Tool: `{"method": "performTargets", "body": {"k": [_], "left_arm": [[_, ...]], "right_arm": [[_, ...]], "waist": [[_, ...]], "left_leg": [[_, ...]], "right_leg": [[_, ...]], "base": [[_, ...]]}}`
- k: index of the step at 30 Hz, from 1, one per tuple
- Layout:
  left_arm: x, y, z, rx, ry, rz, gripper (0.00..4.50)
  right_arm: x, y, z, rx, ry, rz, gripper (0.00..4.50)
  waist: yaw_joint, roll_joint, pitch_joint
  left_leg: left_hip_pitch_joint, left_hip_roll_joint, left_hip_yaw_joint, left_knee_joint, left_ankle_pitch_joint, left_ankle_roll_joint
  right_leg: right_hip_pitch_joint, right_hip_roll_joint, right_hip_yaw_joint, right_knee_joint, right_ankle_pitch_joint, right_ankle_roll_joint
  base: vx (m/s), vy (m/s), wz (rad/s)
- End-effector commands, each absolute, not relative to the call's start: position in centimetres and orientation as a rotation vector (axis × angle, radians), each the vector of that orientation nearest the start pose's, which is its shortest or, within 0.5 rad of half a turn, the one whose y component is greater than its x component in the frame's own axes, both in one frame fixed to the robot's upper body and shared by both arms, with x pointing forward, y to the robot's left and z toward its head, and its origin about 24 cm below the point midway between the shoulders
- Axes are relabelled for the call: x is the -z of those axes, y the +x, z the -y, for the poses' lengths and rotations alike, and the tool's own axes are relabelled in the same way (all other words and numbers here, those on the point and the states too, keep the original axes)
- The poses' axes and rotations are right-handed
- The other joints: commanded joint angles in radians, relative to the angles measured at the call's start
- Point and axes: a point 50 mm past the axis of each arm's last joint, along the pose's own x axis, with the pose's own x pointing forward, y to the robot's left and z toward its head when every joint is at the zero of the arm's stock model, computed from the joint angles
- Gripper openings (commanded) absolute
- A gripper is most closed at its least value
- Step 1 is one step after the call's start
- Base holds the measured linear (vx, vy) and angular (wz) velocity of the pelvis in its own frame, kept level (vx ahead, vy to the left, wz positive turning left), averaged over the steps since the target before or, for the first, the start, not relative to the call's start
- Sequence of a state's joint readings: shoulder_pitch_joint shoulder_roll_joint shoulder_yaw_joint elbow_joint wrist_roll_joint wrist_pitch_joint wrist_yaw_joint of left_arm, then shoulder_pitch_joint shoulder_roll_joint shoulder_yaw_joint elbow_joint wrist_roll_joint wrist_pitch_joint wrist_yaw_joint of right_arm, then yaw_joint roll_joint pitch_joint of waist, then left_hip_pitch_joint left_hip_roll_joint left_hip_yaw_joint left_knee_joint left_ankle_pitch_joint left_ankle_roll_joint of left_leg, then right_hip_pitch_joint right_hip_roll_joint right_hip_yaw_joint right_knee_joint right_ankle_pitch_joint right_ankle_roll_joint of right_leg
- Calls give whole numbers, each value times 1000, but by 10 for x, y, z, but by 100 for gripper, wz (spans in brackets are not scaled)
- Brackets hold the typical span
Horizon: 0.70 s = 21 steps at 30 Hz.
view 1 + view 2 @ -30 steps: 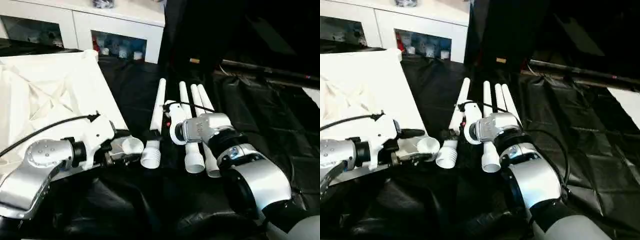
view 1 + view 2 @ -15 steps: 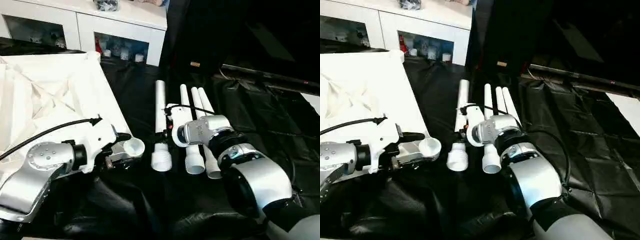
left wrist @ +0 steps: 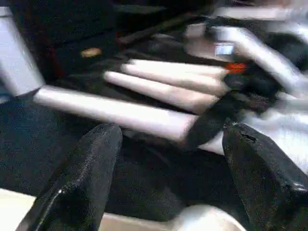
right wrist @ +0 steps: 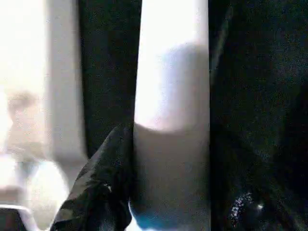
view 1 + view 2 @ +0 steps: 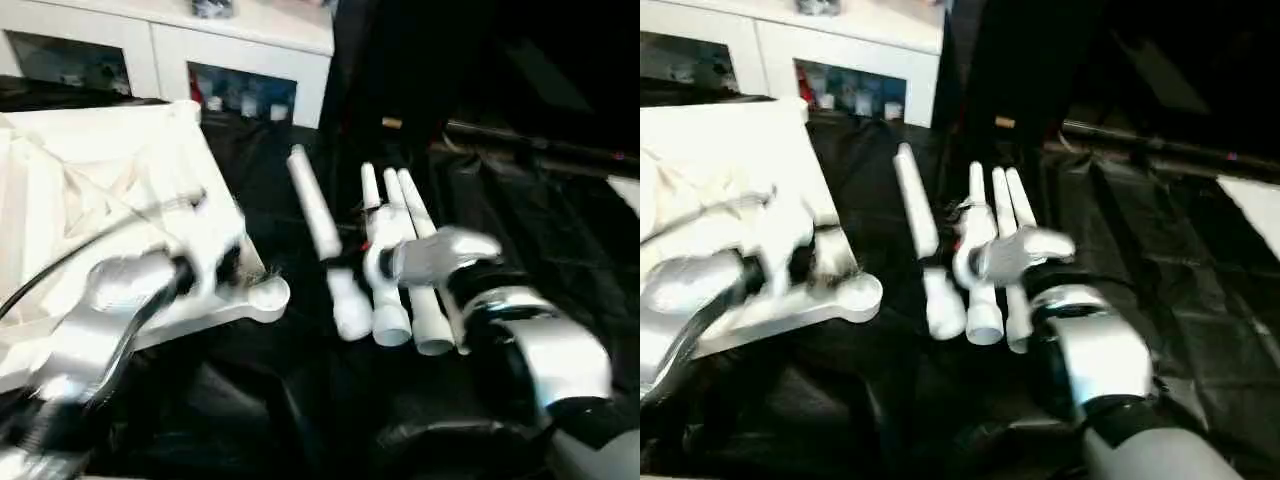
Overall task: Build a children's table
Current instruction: Pick table leg
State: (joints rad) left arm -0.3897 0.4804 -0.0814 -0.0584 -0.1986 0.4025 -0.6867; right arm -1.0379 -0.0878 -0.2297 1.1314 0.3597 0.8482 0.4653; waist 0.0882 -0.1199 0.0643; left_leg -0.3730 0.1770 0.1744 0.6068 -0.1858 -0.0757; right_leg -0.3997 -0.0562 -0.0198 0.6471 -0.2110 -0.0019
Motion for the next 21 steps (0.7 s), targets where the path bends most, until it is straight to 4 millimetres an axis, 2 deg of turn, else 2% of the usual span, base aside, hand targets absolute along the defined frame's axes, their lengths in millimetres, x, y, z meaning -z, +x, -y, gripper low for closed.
{"method": "performTargets", "body": {"k": [1,2,3,4,5,6,7,8,10,11,12,13,14,15,18,21], "left_arm": [[-136,314,-163,694,255,-64,378],[-139,317,-161,683,225,-48,378],[-142,321,-158,673,183,-38,378],[-144,323,-156,667,154,-33,378],[-148,327,-153,654,116,-12,378],[-151,330,-150,643,91,3,395],[-157,333,-143,655,24,22,406],[-163,335,-136,674,-42,38,412],[-172,335,-122,756,-156,38,425],[-174,335,-120,769,-178,36,439],[-180,335,-112,815,-264,34,447],[-180,335,-112,815,-264,34,450],[-187,333,-100,893,-362,33,450],[-189,332,-96,916,-377,32,450],[-192,331,-86,958,-406,24,450],[-195,326,-77,1019,-480,12,450]], "right_arm": [[-85,373,95,-662,618,-737,184],[-89,373,98,-690,626,-671,183],[-93,372,101,-720,616,-601,183],[-95,371,103,-740,607,-557,183],[-99,369,106,-776,591,-488,183],[-101,367,107,-800,579,-444,182],[-104,361,111,-851,588,-403,182],[-107,355,115,-900,599,-369,182],[-115,344,122,-977,631,-290,182],[-117,342,123,-989,638,-276,182],[-123,335,127,-1035,659,-221,182],[-123,335,127,-1035,659,-221,182],[-131,324,132,-1092,671,-151,182],[-133,320,133,-1110,673,-131,182],[-135,312,136,-1147,680,-112,182],[-133,304,135,-1172,653,-121,182]], "waist": [[-1,37,-78],[5,46,-79],[7,47,-81],[7,44,-84],[9,54,-84],[9,50,-83],[9,52,-83],[11,46,-82],[14,45,-81],[17,48,-80],[18,46,-77],[17,45,-74],[20,47,-72],[25,47,-72],[24,49,-69],[29,50,-67]], "left_leg": [[16,43,-11,-74,-127,-73],[18,42,-10,-71,-89,-56],[18,42,-8,-68,-57,-44],[17,43,-11,-67,-36,-34],[17,41,-10,-66,-33,-30],[18,42,-8,-66,-35,-27],[19,44,-11,-66,-39,-23],[19,42,-9,-65,-41,-15],[17,43,-10,-66,-50,-5],[20,45,-11,-66,-67,-4],[18,44,-12,-68,-91,-5],[18,44,-10,-69,-103,-8],[20,44,-10,-69,-119,-10],[21,47,-11,-68,-120,-3],[17,46,-14,-73,-137,-5],[22,49,-11,-72,-162,-15]], "right_leg": [[53,-68,34,-57,37,-196],[53,-71,35,-56,84,-202],[56,-70,34,-53,137,-210],[59,-69,31,-49,167,-226],[58,-68,31,-49,177,-231],[58,-69,32,-52,184,-233],[61,-70,30,-50,184,-242],[65,-69,31,-53,188,-247],[66,-71,30,-55,177,-263],[62,-73,30,-57,149,-271],[63,-74,29,-61,100,-272],[63,-74,30,-64,76,-270],[62,-76,31,-69,38,-265],[60,-76,31,-70,32,-267],[60,-78,28,-80,-53,-243],[54,-79,26,-87,-107,-230]], "base": [[0,0,0],[0,0,0],[0,0,0],[0,0,0],[0,0,0],[0,0,0],[0,0,0],[0,0,0],[0,0,0],[0,0,0],[0,0,0],[0,0,0],[0,0,0],[0,0,0],[0,0,0],[0,0,0]]}}
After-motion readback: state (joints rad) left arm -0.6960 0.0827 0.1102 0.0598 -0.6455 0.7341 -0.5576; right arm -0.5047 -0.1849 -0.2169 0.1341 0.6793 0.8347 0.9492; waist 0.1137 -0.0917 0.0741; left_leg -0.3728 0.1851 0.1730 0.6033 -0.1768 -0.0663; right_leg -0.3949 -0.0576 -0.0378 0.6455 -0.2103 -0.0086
